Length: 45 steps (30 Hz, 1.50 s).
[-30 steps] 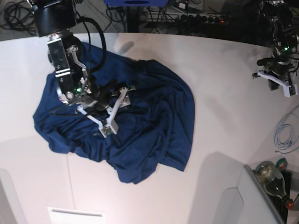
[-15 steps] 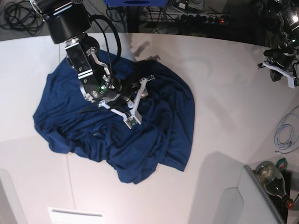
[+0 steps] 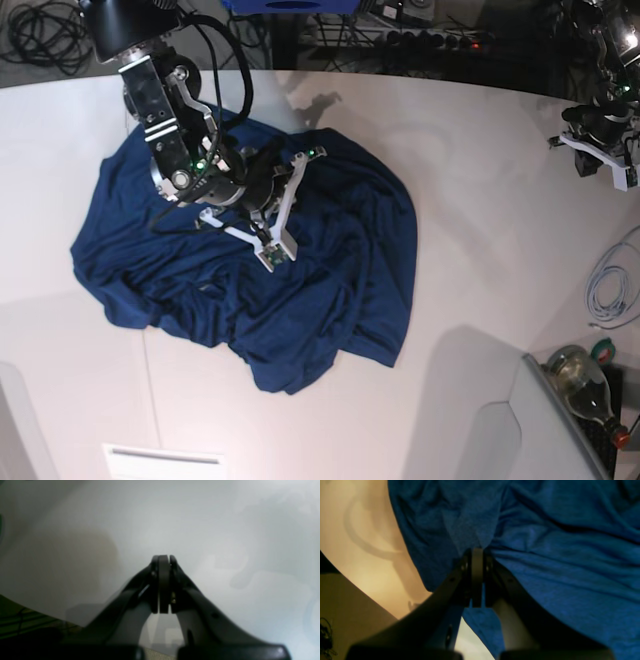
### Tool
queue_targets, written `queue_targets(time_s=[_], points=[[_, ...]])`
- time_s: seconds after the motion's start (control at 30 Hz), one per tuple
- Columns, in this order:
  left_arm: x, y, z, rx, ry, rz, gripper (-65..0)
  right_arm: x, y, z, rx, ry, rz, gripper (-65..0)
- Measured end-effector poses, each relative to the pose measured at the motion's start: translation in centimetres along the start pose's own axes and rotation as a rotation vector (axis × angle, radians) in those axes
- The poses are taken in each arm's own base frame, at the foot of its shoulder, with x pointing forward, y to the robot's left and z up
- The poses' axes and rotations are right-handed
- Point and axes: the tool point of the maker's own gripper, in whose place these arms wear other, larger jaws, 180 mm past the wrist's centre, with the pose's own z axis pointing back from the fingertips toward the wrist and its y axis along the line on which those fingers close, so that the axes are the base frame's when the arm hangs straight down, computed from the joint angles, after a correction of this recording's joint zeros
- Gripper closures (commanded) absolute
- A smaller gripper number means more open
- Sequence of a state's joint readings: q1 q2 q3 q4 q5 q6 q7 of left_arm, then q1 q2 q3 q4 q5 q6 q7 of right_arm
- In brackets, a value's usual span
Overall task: Layout the t-shirt on the table in an organized manner, then fold the t-shirt properly
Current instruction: 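Regrasp the shirt center with the right gripper and pull it outward, then grasp a shirt corner with the left gripper and pull it away from the right gripper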
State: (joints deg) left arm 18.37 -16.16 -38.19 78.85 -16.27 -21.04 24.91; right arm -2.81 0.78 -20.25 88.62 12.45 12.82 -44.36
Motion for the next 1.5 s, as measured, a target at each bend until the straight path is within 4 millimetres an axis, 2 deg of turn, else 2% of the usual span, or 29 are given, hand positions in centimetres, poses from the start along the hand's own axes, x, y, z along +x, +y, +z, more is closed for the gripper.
queue_targets(time_s=[0.07, 0.13, 0.23, 0.37, 0.43, 0.57, 0.63, 0.7, 0.8, 0.93, 1.03, 1.17, 1.2, 1.23, 1.3, 1.33, 1.37, 1.4, 1.43, 1.5], points=[[0.0, 0.0, 0.0, 0.000, -0.002, 0.001, 0.0, 0.9, 0.3, 0.9, -0.001, -0.038, -0.001, 0.0], [0.0, 0.1, 0.0, 0.003, -0.001, 0.003, 0.0, 0.9, -0.3, 2.2, -0.030, -0.054, -0.084, 0.0], [0.1, 0.4, 0.1, 0.008, -0.001, -0.001, 0.0, -0.4, -2.9, 5.5, -0.126, -0.083, -0.178, 0.0], [0.1, 0.4, 0.1, 0.008, -0.003, 0.002, 0.0, -1.5, -6.3, 10.7, -0.259, -0.155, -0.210, 0.0], [0.1, 0.2, 0.1, 0.005, -0.003, 0.001, 0.0, -2.8, -7.0, 11.1, -0.279, -0.145, -0.253, 0.0], [0.5, 0.0, -0.1, 0.000, -0.009, -0.002, 0.0, -7.9, -8.4, 12.0, -0.341, -0.051, -0.351, 0.0], [0.7, -0.2, -0.2, -0.003, -0.016, 0.001, 0.0, -8.7, -9.6, 12.7, -0.385, -0.069, -0.370, 0.0], [0.8, -1.3, -0.7, -0.025, -0.008, -0.023, 0.0, -9.0, -10.7, 13.5, -0.427, -0.104, -0.407, 0.0], [1.0, -3.6, -1.3, -0.085, -0.005, -0.051, 0.0, -10.2, -10.8, 13.8, -0.447, -0.087, -0.473, -0.6], [0.8, -6.8, -2.1, -0.153, 0.012, -0.096, 0.0, -11.9, -11.0, 12.4, -0.433, -0.023, -0.509, -2.3], [3.2, -10.3, -3.3, -0.229, -0.030, -0.112, 0.0, -11.3, -11.2, 12.4, -0.435, -0.051, -0.507, -13.4], [8.6, -15.4, -4.6, -0.324, -0.132, -0.164, 0.0, -11.5, -11.2, 12.4, -0.438, -0.043, -0.503, -36.2], [9.6, -16.6, -4.8, -0.346, -0.149, -0.171, -7.4, -11.4, -11.0, 12.3, -0.432, -0.043, -0.499, -39.5], [10.5, -18.0, -5.2, -0.375, -0.160, -0.183, -18.1, -11.3, -10.8, 12.1, -0.424, -0.042, -0.490, -40.7], [11.6, -21.0, -6.3, -0.432, -0.153, -0.221, -34.1, -11.0, -10.3, 11.8, -0.408, -0.045, -0.487, -37.5], [11.9, -22.6, -6.9, -0.459, -0.142, -0.240, -38.3, -10.9, -10.3, 11.8, -0.404, -0.047, -0.488, -34.7], [12.1, -24.2, -7.4, -0.487, -0.129, -0.255, -39.2, -10.9, -10.3, 11.8, -0.405, -0.046, -0.485, -30.6], [12.3, -26.0, -8.0, -0.516, -0.115, -0.265, -36.7, -10.7, -10.4, 11.7, -0.405, -0.047, -0.483, -24.8], [12.1, -27.7, -8.6, -0.543, -0.093, -0.272, -31.6, -10.5, -10.7, 11.7, -0.409, -0.053, -0.485, -17.6], [11.3, -30.6, -9.8, -0.583, -0.055, -0.279, -16.8, -10.0, -11.2, 11.5, -0.412, -0.068, -0.483, -5.1]])
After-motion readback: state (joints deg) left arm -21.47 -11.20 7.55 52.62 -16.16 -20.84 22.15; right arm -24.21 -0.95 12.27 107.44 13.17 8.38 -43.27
